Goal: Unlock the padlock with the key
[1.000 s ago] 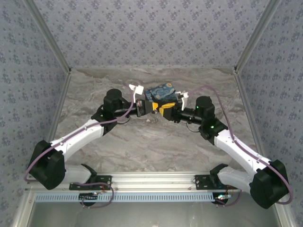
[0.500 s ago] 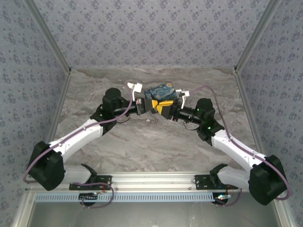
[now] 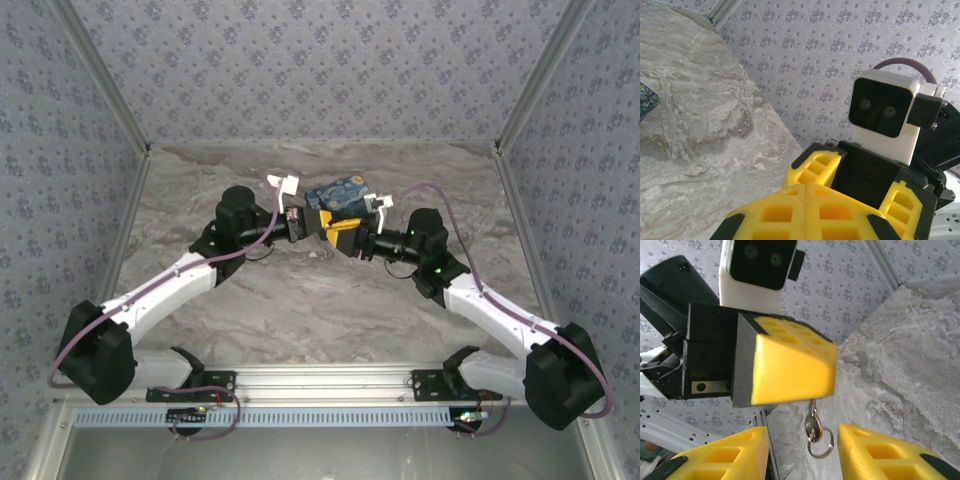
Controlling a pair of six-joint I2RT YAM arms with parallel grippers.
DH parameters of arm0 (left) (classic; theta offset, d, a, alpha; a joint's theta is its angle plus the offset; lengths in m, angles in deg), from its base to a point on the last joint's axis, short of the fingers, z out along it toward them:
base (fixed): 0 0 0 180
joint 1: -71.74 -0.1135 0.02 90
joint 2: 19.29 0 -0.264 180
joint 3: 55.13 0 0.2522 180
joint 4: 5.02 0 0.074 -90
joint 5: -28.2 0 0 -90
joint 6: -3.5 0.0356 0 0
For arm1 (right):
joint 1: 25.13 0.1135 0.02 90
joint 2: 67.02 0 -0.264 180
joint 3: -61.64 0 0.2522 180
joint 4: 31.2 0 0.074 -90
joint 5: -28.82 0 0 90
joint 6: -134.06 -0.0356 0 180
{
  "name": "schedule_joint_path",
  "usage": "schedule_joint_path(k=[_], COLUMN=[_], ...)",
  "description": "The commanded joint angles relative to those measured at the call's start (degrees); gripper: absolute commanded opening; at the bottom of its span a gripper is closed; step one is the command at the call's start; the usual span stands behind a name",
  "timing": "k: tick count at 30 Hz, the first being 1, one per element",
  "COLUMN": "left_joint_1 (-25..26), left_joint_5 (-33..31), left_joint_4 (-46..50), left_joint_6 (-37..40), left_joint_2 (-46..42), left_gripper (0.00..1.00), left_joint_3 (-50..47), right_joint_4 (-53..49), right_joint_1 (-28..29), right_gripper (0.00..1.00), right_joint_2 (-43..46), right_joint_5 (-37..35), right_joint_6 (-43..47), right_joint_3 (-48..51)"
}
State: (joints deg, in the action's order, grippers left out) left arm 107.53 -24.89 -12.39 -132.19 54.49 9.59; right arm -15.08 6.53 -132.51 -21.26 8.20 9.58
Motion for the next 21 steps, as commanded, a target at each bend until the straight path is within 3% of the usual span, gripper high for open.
schedule_joint_path(k=[1,9,21], left_joint_1=[0.4,0.42,0.4], left_joint_5=[-0.51,-0.6,-2.17], left_joint_4=[-0.52,-0.32,0.37], left_joint_6=[0.53,0.65,0.83], left_joint_2=[-1.99,-2.15,-2.93], left_gripper=[0.0,0.0,0.0], left_joint_3=[2.21,2.02,1.4], right_joint_4=[-1.4,-0.81,-1.16], right_joint_1=[0.49,1.12,1.1], right_gripper=[0.41,0.38,0.23], right_joint_2=[-0.81,-2.26,-1.69], right_joint_5=[1.56,1.39,0.37], right_joint_6=[-0.67,-0.69,-0.66], right_joint_3=[-2.54,-3.71,-2.55])
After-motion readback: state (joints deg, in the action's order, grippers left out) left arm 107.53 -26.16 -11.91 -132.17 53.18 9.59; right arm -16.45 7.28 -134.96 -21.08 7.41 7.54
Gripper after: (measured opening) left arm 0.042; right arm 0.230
